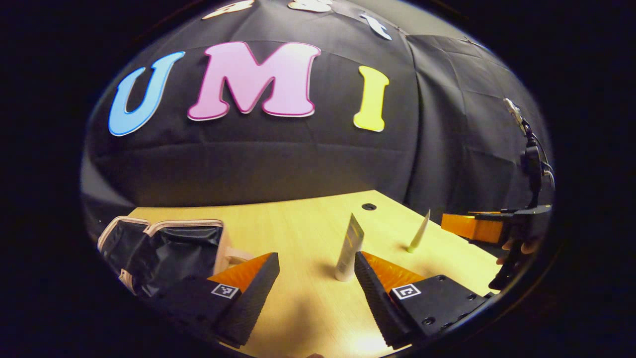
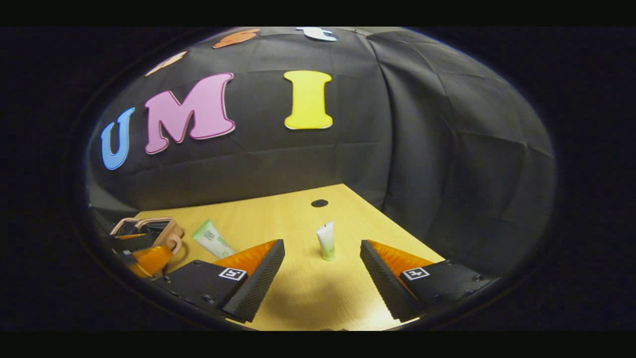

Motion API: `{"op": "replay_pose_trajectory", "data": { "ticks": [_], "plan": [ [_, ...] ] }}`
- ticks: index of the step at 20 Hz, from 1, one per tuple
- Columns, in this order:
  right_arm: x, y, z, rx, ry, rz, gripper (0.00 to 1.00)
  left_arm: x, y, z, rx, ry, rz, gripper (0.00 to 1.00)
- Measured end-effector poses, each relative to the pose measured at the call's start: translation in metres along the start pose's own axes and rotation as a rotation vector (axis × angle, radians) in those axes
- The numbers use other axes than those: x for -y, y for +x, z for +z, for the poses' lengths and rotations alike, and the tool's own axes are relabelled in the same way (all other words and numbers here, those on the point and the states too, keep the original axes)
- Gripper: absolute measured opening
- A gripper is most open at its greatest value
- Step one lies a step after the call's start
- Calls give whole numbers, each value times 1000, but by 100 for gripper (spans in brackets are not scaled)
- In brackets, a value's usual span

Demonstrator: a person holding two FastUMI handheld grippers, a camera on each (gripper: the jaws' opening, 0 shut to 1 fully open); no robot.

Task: First open the suitcase, pack the skin care products into it, and then close the suitcase.

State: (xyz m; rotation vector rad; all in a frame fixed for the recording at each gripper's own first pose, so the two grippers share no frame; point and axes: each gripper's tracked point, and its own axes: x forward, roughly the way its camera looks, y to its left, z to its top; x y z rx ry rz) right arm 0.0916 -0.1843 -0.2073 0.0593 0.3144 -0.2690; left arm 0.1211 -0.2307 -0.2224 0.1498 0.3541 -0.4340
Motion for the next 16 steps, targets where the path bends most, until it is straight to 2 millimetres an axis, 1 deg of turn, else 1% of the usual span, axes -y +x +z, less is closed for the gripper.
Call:
{"op": "replay_pose_trajectory", "data": {
  "ticks": [1, 2, 3, 5, 7, 10, 11, 12, 13, 14, 15, 16],
  "plan": [
    [1, 7, -7, -14, 4, 0, 97, 10, 20, -6, -21, 7, -23, 96],
    [2, 15, -12, -24, -1, 3, 98, 15, 33, -10, -39, 5, -39, 96],
    [2, 25, -17, -31, -12, 2, 98, 24, 40, -14, -54, 2, -46, 96],
    [7, 42, -21, -39, -19, -13, 98, 31, 58, -14, -87, 12, -45, 96],
    [8, 57, -22, -44, 21, -22, 98, 34, 78, -13, -111, 25, -30, 96],
    [12, 80, -29, -61, 64, -44, 97, 43, 98, -8, -159, -8, -38, 96],
    [14, 87, -30, -65, 65, -54, 97, 40, 102, -8, -171, 6, -7, 92],
    [15, 95, -32, -71, 63, -63, 97, 43, 97, -6, -184, 10, 2, 72],
    [15, 102, -34, -77, 66, -67, 97, 48, 102, -9, -185, 12, -5, 48],
    [14, 109, -36, -83, 70, -66, 98, 47, 106, -8, -179, 13, -6, 49],
    [13, 113, -37, -87, 69, -66, 97, 47, 107, -9, -177, 8, -6, 47],
    [13, 119, -39, -89, 60, -71, 97, 48, 106, -8, -177, 0, -12, 42]
  ]
}}
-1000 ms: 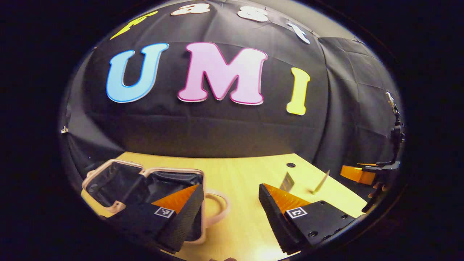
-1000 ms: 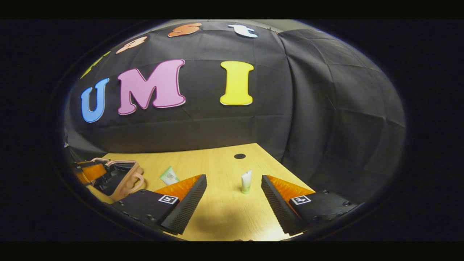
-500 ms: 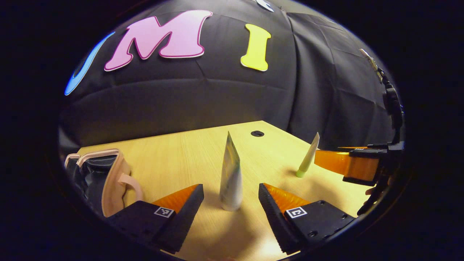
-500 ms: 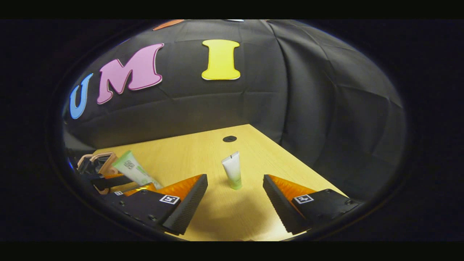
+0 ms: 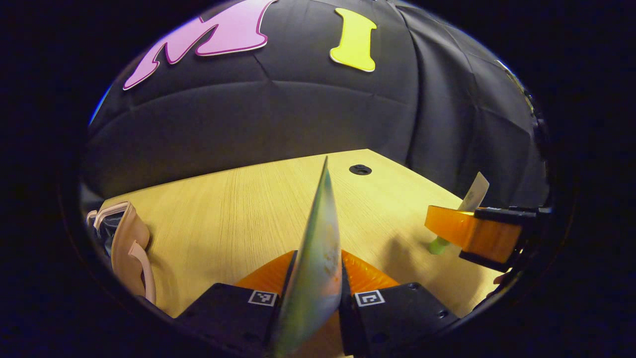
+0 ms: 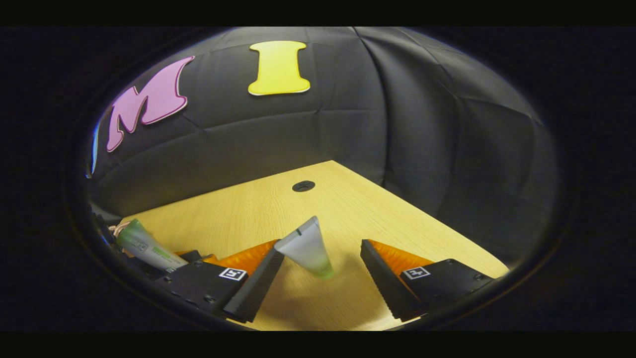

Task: First open the suitcase, pack the skin care products into it, and then close the suitcase.

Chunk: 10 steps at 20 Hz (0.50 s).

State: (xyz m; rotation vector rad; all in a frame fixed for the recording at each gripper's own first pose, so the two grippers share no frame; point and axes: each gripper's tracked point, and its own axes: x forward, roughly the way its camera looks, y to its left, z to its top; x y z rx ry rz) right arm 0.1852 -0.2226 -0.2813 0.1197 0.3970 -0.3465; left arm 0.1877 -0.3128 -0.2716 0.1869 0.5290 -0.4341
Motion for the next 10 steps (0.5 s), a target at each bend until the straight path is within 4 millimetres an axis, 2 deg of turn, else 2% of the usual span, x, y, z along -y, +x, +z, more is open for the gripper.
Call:
{"op": "replay_pose_trajectory", "data": {
  "ticks": [4, 8, 9, 10],
  "plan": [
    [-6, 17, 0, 8, -59, -18, 96, -4, -8, -5, -1, -9, -5, 41],
    [-2, 20, -6, -5, -74, -32, 26, -10, -20, -12, -2, -14, 5, 41],
    [-5, 17, -7, -6, -77, -15, 21, -11, -22, -14, -3, -18, 9, 41],
    [-7, 14, -8, -9, -91, -1, 20, -13, -25, -15, -1, -24, 9, 41]
  ]
}}
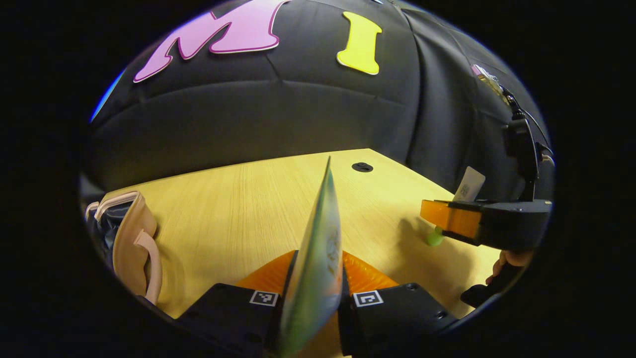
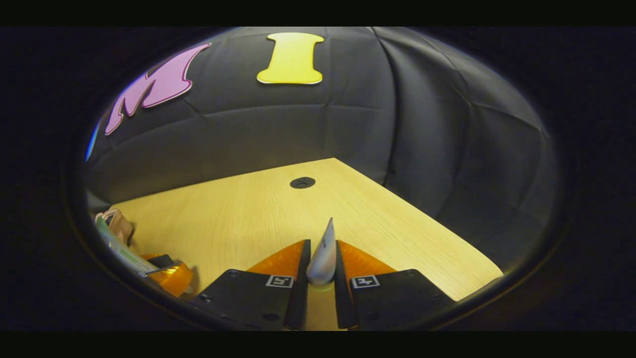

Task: First open the suitcase, pack the skin care products into it, and then close the suitcase.

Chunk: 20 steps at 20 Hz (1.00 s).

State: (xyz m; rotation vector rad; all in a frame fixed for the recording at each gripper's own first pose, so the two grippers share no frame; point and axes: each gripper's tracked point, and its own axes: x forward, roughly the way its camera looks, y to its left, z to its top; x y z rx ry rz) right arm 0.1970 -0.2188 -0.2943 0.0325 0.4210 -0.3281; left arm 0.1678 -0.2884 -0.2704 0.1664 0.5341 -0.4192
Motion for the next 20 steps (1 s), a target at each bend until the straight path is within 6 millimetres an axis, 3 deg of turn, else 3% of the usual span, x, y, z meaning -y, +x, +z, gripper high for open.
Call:
{"op": "replay_pose_trajectory", "data": {
  "ticks": [1, 3, 5, 6, 7, 8, 9, 11, 13, 14, 15, 17, 20],
  "plan": [
    [-4, -5, 2, 7, -13, 24, 24, -2, -2, -1, 2, -6, -1, 41],
    [-13, -20, 7, 28, -38, 49, 15, -8, -10, -2, 7, -21, 0, 40],
    [-27, -40, 17, 56, -48, 87, 22, -18, -27, 7, 45, -50, 10, 43],
    [-34, -52, 24, 73, -50, 107, 16, -25, -39, 13, 62, -64, 16, 40],
    [-42, -65, 30, 84, -43, 129, 28, -32, -52, 18, 74, -76, 22, 40],
    [-53, -80, 35, 95, -34, 154, 15, -43, -68, 27, 91, -89, 30, 39],
    [-63, -97, 40, 100, -36, 179, 14, -56, -87, 38, 113, -103, 44, 39],
    [-83, -129, 51, 103, -64, 227, 14, -93, -129, 58, 141, -136, 86, 40],
    [-106, -161, 56, 101, -91, 278, 14, -144, -169, 65, 120, -145, 160, 39],
    [-115, -173, 56, 94, -103, 303, 29, -174, -185, 64, 96, -148, 203, 39],
    [-125, -185, 58, 86, -114, 329, 21, -200, -195, 61, 64, -149, 232, 36],
    [-147, -210, 60, 75, -131, 375, 21, -251, -207, 36, -49, -145, 267, 39],
    [-183, -235, 62, 52, -133, 431, 21, -307, -192, -17, -305, -119, 284, 39]
  ]
}}
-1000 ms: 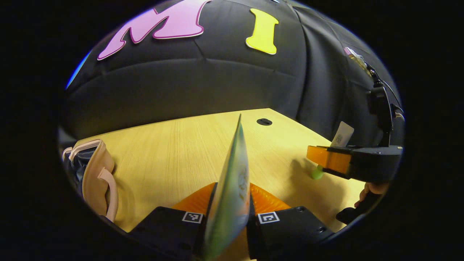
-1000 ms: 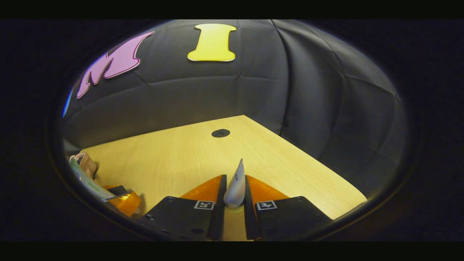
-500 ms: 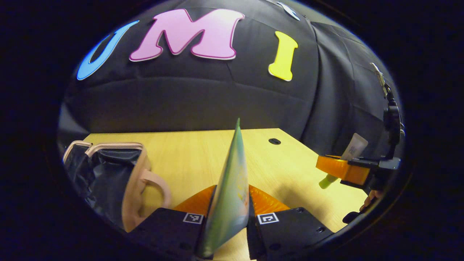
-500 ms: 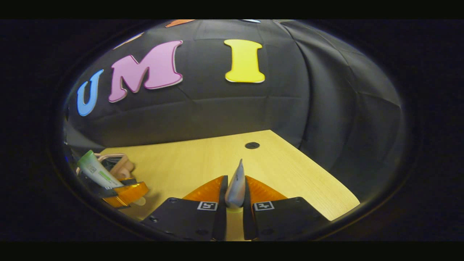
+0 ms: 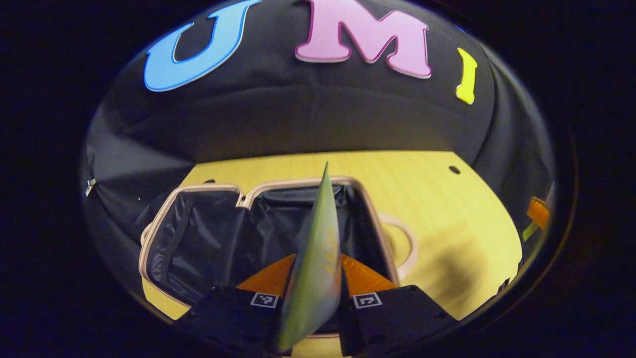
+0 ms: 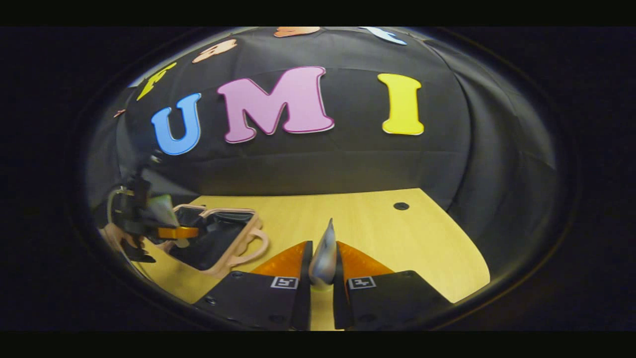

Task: First open the suitcase, pack the skin care products into it, and then close the suitcase.

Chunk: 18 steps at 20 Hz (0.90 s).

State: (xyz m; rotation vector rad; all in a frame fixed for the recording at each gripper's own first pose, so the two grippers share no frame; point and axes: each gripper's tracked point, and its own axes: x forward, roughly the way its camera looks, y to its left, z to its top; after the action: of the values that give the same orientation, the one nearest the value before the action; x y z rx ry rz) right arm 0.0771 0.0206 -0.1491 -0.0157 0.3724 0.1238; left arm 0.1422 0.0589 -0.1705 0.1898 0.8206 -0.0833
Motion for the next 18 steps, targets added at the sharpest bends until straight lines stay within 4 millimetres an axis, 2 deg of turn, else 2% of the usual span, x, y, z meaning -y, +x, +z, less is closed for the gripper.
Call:
{"op": "replay_pose_trajectory", "data": {
  "ticks": [2, 3, 4, 5, 6, 7, 9, 10, 11, 12, 13, 14, 15, 16, 17, 18],
  "plan": [
    [-30, -1, 8, 4, 0, 49, 21, -18, 25, -23, -134, 29, 11, 40],
    [-44, -1, 12, 9, -2, 76, 22, -24, 36, -31, -173, 18, 13, 43],
    [-57, -2, 19, 20, 2, 100, 21, -24, 45, -37, -221, 3, -2, 40],
    [-69, -2, 26, 38, 4, 125, 21, -25, 50, -43, -254, -6, -6, 43],
    [-78, -2, 30, 45, -5, 139, 13, -27, 54, -43, -276, -4, 9, 45],
    [-84, -1, 32, 44, -12, 150, 21, -34, 57, -40, -275, 12, 37, 44],
    [-93, 3, 35, 45, -19, 166, 21, -45, 60, -28, -248, 29, 85, 47],
    [-96, 6, 35, 42, -30, 169, 21, -48, 59, -23, -228, 25, 91, 66],
    [-100, 9, 34, 35, -41, 175, 13, -51, 52, -17, -200, 13, 97, 70],
    [-106, 14, 31, 21, -43, 185, 21, -53, 41, -8, -152, -7, 93, 77],
    [-112, 19, 28, 10, -39, 192, 21, -57, 26, 1, -92, -34, 94, 81],
    [-119, 24, 26, -5, -34, 201, 13, -63, 6, 11, -23, -60, 101, 85],
    [-127, 32, 21, -24, -36, 208, 13, -73, -16, 19, 51, -85, 107, 89],
    [-139, 40, 13, -50, -44, 216, 21, -86, -42, 28, 127, -105, 127, 99],
    [-149, 49, 7, -69, -50, 222, 21, -101, -68, 31, 187, -122, 153, 98],
    [-161, 59, -1, -92, -58, 223, 13, -120, -93, 32, 233, -134, 184, 98]
  ]
}}
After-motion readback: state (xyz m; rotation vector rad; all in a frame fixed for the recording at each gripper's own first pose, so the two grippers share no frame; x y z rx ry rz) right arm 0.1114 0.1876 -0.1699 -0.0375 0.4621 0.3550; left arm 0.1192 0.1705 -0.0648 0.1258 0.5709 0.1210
